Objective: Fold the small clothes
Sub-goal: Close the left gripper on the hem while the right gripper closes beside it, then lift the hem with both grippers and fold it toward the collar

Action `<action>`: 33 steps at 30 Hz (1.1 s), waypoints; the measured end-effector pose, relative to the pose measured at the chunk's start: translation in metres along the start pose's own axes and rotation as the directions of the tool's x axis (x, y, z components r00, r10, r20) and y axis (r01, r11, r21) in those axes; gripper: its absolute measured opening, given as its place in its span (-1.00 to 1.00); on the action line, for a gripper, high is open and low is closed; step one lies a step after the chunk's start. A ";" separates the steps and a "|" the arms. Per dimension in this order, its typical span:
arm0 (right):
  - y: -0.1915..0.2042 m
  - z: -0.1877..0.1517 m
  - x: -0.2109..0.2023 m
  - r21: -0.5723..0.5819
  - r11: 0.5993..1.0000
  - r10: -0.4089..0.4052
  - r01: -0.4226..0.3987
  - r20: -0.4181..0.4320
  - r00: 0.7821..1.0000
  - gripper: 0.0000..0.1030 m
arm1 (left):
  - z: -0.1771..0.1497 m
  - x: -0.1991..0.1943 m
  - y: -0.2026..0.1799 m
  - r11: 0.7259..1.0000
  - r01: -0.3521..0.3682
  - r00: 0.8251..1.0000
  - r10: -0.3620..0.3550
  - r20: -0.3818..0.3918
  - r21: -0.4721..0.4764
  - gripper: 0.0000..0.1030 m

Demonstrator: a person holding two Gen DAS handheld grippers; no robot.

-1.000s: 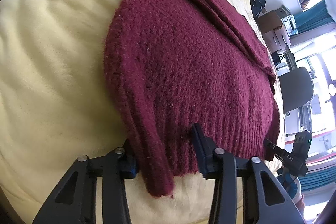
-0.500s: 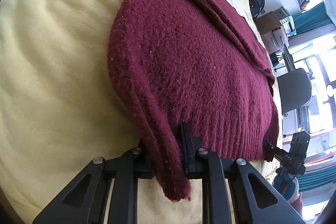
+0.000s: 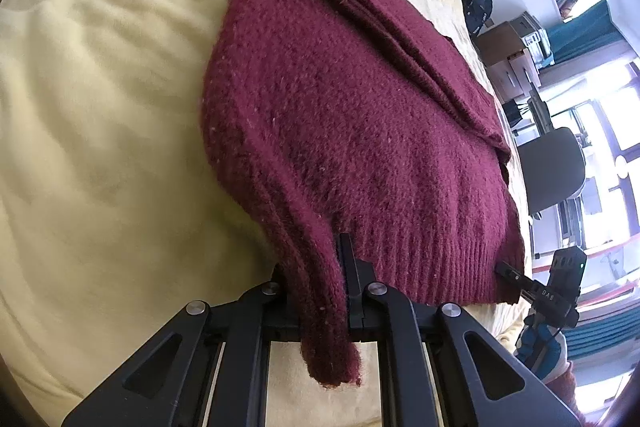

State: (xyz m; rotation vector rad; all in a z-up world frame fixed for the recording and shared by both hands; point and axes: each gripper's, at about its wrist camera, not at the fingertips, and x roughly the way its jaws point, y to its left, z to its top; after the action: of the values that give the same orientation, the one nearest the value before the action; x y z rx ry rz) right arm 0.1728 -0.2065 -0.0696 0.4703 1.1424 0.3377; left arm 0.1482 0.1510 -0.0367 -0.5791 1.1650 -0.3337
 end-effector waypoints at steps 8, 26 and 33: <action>0.001 0.007 -0.014 -0.002 1.000 0.027 -0.027 0.032 0.999 -0.78 | 0.004 -0.009 -0.015 0.999 0.017 1.000 -0.017 0.022 0.044 -0.83; 0.016 0.057 -0.051 0.003 0.995 0.101 -0.103 0.185 0.978 -0.78 | 0.049 -0.039 -0.045 0.992 0.103 0.986 -0.111 0.127 0.069 -0.83; 0.031 0.108 -0.064 -0.029 0.995 0.102 -0.098 0.265 0.959 -0.79 | 0.088 -0.049 -0.055 0.989 0.114 0.974 -0.130 0.188 0.092 -0.83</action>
State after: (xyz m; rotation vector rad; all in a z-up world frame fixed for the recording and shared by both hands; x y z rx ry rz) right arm 0.2478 -0.2307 0.0329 0.5433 0.8557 0.3597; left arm 0.2139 0.1549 0.0571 -0.6003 0.9269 -0.4187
